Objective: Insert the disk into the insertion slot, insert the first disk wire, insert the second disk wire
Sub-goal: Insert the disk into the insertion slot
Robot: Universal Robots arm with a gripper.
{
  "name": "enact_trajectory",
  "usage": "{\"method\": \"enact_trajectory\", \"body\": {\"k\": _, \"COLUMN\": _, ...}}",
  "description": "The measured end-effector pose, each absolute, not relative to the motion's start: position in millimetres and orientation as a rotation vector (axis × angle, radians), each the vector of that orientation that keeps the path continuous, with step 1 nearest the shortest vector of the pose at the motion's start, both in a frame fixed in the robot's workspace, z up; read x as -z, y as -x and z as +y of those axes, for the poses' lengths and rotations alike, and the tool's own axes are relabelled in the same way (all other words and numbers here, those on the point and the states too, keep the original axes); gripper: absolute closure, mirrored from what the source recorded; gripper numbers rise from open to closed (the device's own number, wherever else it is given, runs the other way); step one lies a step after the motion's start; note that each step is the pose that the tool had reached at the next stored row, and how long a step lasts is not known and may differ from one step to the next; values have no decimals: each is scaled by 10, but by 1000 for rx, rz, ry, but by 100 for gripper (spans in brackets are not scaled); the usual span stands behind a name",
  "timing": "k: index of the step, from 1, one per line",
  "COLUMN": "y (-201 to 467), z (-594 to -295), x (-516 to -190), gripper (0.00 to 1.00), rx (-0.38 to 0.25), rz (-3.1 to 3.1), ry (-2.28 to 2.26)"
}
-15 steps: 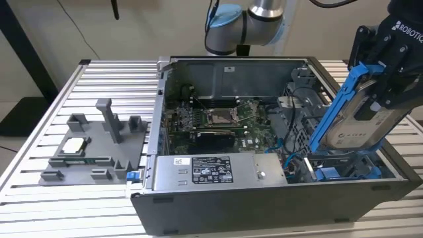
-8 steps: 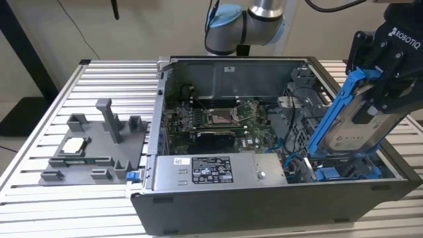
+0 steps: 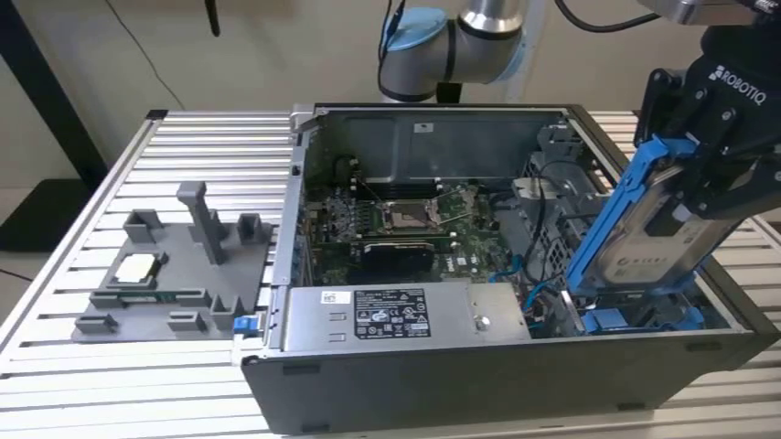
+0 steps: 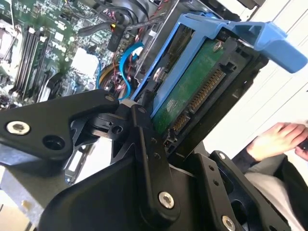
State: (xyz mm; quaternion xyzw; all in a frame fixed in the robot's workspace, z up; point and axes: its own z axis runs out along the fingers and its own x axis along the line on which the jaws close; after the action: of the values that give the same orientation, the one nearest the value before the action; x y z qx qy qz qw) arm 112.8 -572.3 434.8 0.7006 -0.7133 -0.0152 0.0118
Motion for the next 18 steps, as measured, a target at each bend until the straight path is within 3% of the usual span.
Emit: {"method": "enact_trajectory", "body": {"k": 18, "y": -1232, "z": -5723, "x": -4168, "gripper": 68, "rx": 52, "rz": -2226, "ry": -2187}}
